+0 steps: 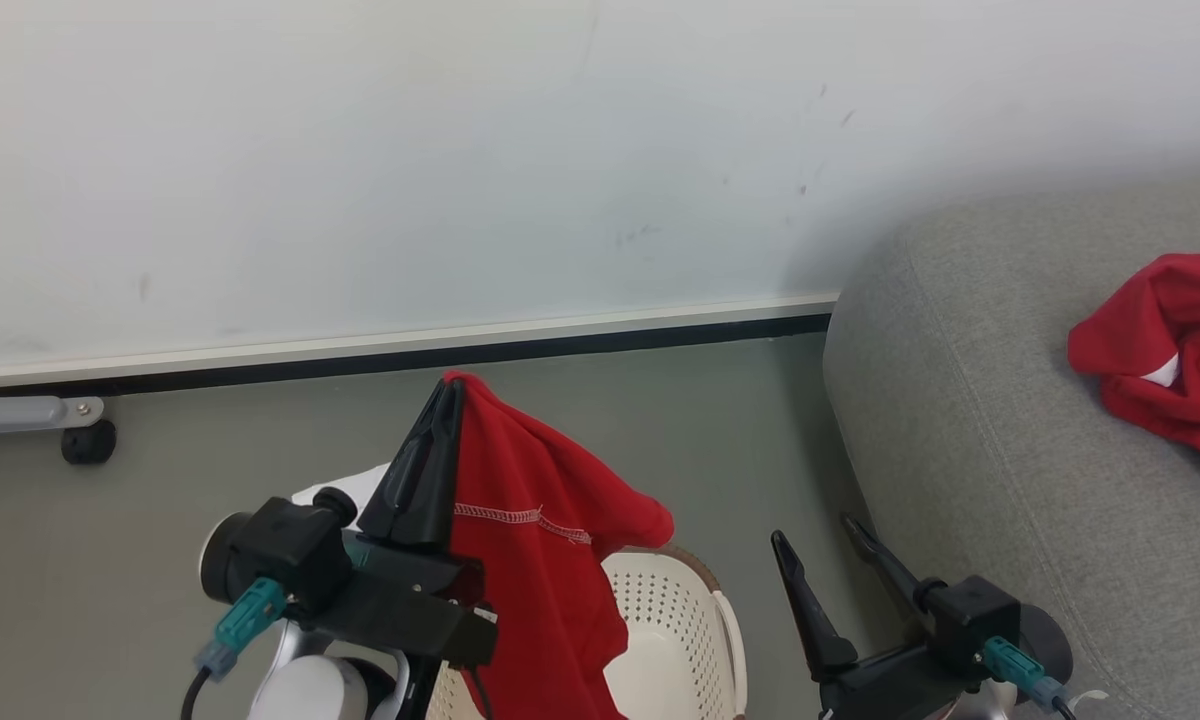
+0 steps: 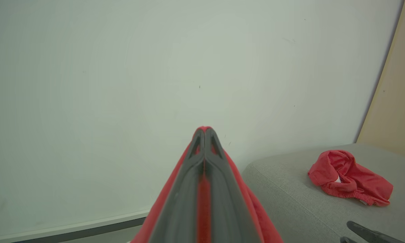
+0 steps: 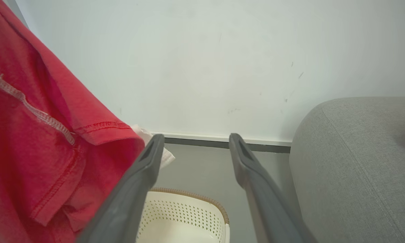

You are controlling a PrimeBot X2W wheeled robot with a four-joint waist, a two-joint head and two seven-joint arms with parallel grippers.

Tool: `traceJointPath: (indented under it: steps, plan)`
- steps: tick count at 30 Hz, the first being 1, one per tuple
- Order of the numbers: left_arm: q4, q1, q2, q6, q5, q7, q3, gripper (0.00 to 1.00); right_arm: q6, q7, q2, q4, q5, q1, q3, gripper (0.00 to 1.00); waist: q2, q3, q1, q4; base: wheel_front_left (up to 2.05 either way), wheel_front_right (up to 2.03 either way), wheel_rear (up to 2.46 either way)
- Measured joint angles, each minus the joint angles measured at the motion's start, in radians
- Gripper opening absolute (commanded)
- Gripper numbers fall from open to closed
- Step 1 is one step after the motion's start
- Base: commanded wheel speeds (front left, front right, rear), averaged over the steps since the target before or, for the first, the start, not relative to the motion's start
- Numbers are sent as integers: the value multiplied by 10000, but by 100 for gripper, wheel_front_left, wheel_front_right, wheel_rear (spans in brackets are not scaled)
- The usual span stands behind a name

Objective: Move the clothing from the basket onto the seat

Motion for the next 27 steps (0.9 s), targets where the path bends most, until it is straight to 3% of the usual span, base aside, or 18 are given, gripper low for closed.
traceJointPath:
  steps: [14, 27]
  plan:
    - [-357, -7, -36, 174, -2, 472, -92, 0, 192, 169, 148, -249, 0, -102, 497, 100, 0, 98, 0, 112, 0, 0, 0]
    - [-387, -248, -100, 167, -2, 740, -384, 0, 809, 360, 477, -324, 56, -1023, 2184, 100, 0, 242, 0, 232, 0, 0, 0]
